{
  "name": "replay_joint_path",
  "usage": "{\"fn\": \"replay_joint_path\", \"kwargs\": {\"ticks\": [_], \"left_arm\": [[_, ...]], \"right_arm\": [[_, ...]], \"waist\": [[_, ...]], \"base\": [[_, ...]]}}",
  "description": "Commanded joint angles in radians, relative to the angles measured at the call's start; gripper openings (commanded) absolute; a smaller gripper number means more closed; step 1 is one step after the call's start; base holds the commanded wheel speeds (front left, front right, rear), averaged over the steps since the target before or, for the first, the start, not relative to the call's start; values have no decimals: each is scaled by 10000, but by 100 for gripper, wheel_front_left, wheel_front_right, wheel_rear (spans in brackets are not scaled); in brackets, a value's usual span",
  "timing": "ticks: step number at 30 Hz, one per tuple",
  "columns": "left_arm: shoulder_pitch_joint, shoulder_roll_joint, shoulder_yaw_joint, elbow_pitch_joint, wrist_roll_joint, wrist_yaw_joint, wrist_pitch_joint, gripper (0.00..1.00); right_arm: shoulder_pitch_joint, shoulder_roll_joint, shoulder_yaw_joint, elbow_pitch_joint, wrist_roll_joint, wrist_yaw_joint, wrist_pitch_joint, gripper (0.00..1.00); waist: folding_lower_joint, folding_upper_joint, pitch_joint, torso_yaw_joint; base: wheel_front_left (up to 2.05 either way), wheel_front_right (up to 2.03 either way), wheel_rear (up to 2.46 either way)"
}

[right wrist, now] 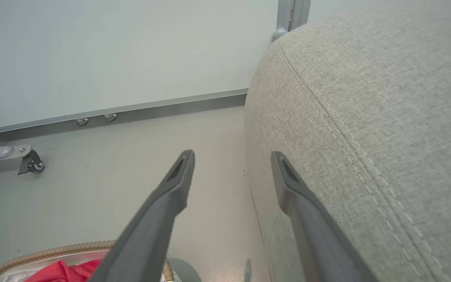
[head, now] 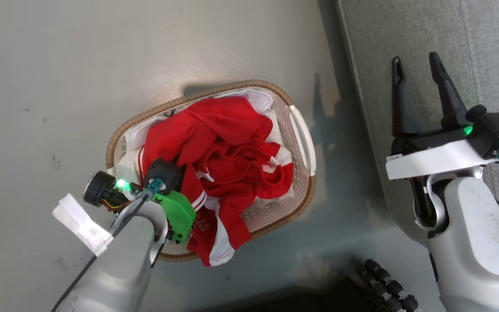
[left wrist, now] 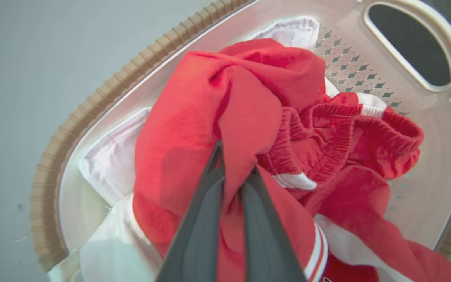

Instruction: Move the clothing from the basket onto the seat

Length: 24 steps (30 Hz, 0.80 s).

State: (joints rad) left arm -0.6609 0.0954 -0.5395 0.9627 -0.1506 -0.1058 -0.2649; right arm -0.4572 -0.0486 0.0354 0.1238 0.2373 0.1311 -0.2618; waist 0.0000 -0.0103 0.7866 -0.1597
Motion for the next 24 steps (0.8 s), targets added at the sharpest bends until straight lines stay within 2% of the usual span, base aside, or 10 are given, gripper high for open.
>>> {"fn": "replay_joint_path", "kwargs": {"ticks": [1, 8, 24], "left_arm": [[204, 123, 51, -261, -24, -32, 6, 0], [886, 293, 217, -1633, 39, -71, 7, 0], [2004, 717, 226, -4489, 592, -118, 3, 0]], "right_arm": [[154, -33, -24, 59, -99, -6, -49, 100], [511, -34, -42, 258, -316, -6, -49, 100], [2389, -36, -71, 914, -795, -6, -49, 100]], "waist": [[0, 103, -390, 140], [0, 103, -1466, 422], [0, 103, -4994, 1084]], "base": [[0, 0, 0], [0, 0, 0], [0, 0, 0]]}}
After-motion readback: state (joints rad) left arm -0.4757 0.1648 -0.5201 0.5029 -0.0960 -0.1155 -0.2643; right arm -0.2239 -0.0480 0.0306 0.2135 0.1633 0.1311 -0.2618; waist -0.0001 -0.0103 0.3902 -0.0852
